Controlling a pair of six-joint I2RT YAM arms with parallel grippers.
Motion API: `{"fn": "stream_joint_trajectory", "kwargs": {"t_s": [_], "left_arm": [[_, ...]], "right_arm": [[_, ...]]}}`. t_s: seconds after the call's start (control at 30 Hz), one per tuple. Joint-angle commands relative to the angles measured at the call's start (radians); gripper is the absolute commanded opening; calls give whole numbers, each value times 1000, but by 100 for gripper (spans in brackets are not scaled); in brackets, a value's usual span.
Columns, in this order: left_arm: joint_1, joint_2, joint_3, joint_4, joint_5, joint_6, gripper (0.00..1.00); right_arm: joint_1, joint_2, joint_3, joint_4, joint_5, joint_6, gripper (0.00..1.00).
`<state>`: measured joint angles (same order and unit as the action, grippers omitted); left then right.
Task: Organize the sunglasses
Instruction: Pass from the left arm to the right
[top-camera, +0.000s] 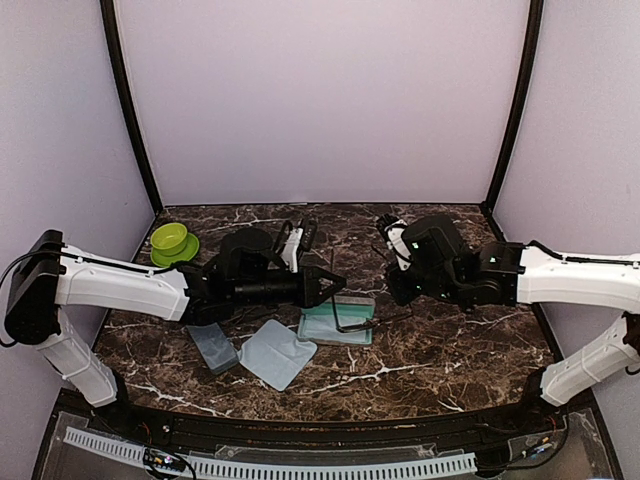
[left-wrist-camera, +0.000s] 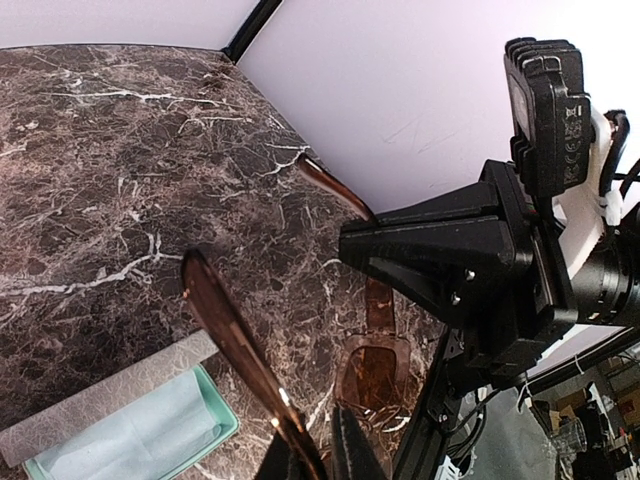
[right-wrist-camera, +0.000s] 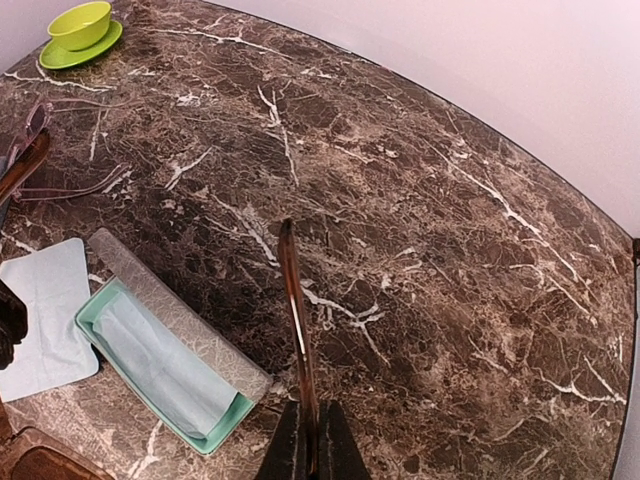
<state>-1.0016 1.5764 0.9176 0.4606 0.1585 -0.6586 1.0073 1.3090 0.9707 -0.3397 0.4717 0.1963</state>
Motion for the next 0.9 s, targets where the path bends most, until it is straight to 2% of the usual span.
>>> {"fn": "stream_joint_trajectory", "kwargs": {"t_s": [0.0, 0.43, 0.53, 0.67, 0.87], "left_arm": [[-3, 0, 26, -13, -8, 14, 0], [-3, 8, 21, 9, 2, 23, 0], [-3, 11, 17, 39, 15, 34, 4], [-3, 9, 4, 88, 32, 56, 19], [-3, -5, -4, 113, 50, 112, 51]], "right_arm": [[7, -5, 31, 6, 49, 26, 0], [-47, -30, 30, -23, 42, 84, 0], [-47, -31, 22, -7, 11, 78, 0], [-47, -32, 9, -3, 11, 77, 0], [-47, -36, -6, -2, 11, 77, 0]]}}
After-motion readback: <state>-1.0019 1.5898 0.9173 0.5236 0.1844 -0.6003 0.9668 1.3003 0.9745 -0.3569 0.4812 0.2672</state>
